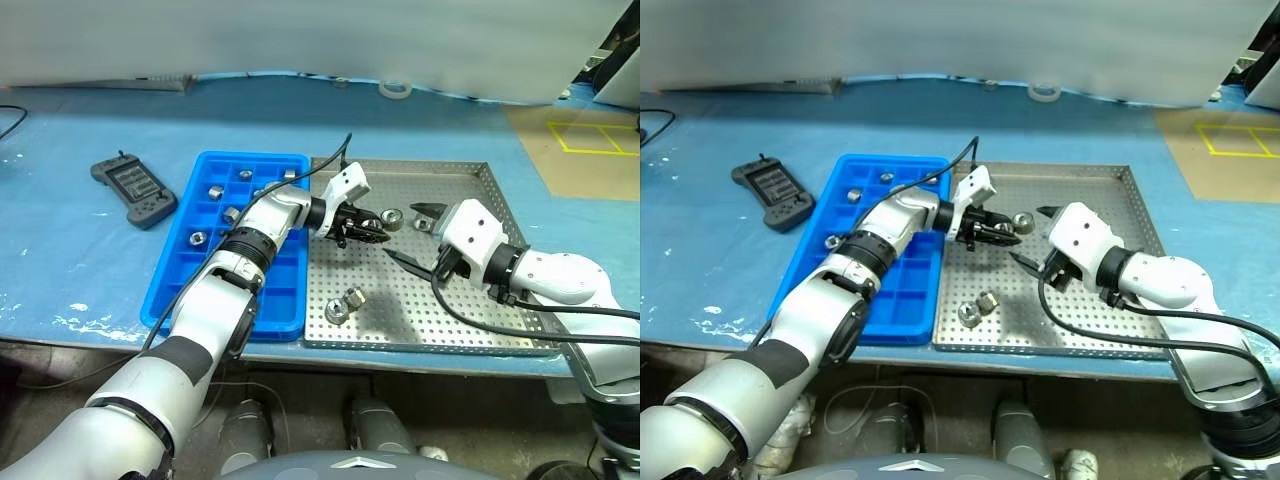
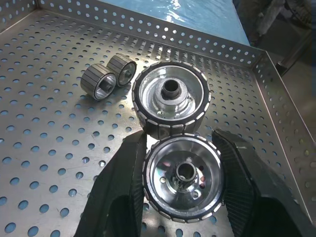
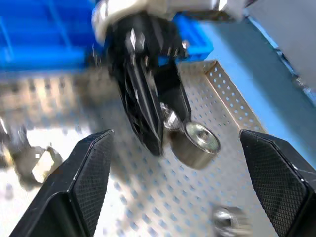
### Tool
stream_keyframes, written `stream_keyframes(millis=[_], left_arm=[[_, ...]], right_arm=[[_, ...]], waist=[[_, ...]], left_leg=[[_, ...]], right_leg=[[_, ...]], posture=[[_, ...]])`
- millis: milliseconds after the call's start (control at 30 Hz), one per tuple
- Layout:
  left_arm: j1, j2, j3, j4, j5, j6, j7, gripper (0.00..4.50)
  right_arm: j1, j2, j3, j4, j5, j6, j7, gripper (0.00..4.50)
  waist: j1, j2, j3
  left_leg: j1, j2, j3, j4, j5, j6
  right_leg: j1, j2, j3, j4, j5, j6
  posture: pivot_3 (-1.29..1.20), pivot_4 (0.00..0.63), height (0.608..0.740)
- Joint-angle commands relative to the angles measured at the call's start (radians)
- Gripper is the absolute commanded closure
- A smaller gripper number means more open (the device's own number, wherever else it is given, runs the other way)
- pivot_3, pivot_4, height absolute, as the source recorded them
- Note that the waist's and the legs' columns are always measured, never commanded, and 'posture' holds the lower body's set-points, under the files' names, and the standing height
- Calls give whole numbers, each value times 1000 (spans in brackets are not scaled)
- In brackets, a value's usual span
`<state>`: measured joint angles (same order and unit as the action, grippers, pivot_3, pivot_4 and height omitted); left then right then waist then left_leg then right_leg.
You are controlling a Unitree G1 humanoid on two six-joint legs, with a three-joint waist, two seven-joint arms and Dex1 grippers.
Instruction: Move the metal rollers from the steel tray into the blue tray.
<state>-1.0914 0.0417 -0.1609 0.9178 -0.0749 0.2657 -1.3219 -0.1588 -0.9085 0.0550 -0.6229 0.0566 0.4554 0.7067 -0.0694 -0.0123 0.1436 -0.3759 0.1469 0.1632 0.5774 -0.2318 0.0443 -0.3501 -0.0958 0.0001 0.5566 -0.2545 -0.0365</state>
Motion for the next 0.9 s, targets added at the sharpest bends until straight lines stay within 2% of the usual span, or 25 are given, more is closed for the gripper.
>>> stream_keyframes(millis=[33,133,300,567,700,867,900], left_arm=[[19,28,-13,-192,-114,121,-208,2800],[49,54,-73,-191,-55,85,-202,2800],[71,61,-100,-206,-66,115,-206,2800],[52,14,-75,-191,-93,138,-154,2800],[54,10,-74,-198,-96,140,-151,2800],[49,9,-70,-175,-91,131,-135,2800],[49,10,-69,-174,-91,131,-134,2800]], right_arm=[[11,-36,33,23,-132,-162,-14,240],[7,-25,18,23,-163,-203,-26,240],[-26,16,14,5,-200,-216,-48,240],[-24,60,23,16,-237,-229,-34,240],[-6,70,23,17,-239,-241,-25,1151],[4,91,34,20,-237,-252,-12,2905],[2,94,34,27,-241,-259,-13,3118]], waist=[[0,0,0],[0,0,0],[0,0,0],[-1,0,0],[-3,0,0],[-3,0,0],[-3,0,0]], left_leg=[[0,0,0,0,0,0],[0,0,1,-1,0,0],[1,0,2,0,0,0],[1,0,2,1,0,1],[1,0,2,1,-1,2],[2,0,2,2,0,2],[2,0,2,2,0,2]], right_leg=[[0,0,0,0,0,0],[-2,0,0,3,0,0],[0,0,0,2,0,0],[0,-1,0,2,0,0],[0,-1,0,3,0,0],[-1,-1,0,8,0,0],[-1,-1,0,8,0,0]], posture=[[-429,150,740],[-429,150,740],[-434,150,740],[-443,150,740],[-448,150,740],[-446,150,740],[-446,150,740]])
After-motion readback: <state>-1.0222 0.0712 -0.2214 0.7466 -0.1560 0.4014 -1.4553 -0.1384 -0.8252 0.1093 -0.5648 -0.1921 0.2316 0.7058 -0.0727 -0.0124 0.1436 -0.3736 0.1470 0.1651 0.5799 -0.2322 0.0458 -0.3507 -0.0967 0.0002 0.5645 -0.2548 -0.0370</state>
